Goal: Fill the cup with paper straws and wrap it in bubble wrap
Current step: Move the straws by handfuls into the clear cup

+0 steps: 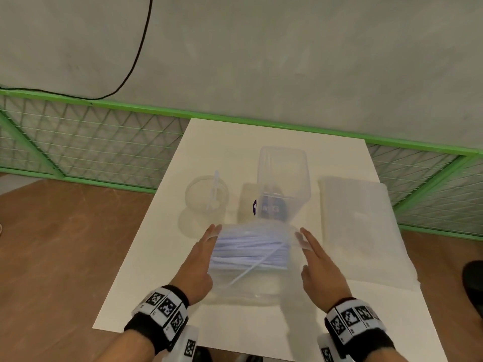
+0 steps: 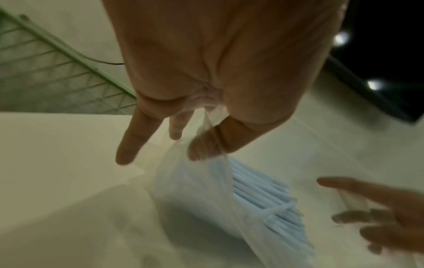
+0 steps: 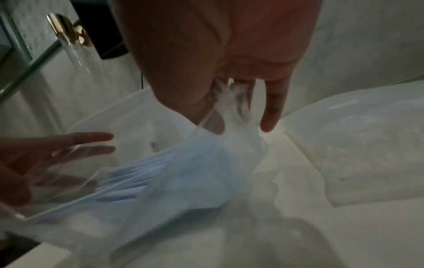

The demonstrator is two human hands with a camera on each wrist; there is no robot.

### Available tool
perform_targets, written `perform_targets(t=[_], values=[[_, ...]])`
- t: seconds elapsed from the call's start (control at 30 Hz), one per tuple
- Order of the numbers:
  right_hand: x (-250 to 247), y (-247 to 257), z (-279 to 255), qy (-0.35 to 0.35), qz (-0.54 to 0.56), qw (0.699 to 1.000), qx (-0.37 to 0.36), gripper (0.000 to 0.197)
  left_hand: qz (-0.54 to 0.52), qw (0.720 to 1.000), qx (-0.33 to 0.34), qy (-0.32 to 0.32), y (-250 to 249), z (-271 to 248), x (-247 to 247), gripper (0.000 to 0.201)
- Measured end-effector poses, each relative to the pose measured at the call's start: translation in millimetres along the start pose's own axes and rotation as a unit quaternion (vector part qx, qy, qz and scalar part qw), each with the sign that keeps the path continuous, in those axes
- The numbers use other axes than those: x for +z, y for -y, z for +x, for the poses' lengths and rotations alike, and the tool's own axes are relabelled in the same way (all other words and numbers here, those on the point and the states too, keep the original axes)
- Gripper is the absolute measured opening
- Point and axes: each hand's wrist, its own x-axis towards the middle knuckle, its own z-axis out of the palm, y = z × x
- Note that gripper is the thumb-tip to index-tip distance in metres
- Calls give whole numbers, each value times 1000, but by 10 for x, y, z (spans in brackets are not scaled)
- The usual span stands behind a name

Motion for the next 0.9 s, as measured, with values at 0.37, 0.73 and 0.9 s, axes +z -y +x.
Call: perform_targets(t=[0.37, 0.73, 0.9], values=[[5, 135, 123, 70, -69, 994, 54, 85, 93, 993, -65, 41, -85, 61, -70, 113], [73, 51, -12, 95, -54, 990, 87, 85, 197, 977, -64, 58, -53, 89, 54, 118], [41, -11, 49, 108, -78, 988, 79, 92, 184, 980, -58, 54, -39, 137, 66, 117]])
